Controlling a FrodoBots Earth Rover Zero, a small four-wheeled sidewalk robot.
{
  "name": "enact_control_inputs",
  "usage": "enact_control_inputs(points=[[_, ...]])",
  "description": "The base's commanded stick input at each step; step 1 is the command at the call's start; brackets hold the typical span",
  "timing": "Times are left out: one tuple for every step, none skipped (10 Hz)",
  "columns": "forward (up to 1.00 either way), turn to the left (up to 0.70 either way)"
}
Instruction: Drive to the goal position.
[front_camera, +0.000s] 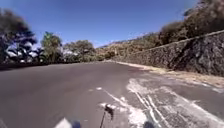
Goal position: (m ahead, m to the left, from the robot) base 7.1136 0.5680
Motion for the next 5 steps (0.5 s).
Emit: enact_control_inputs(points=[[0.7,0.0],[0.7,0.0],[0.7,0.0],[0.7,0.0],[0.7,0.0]])
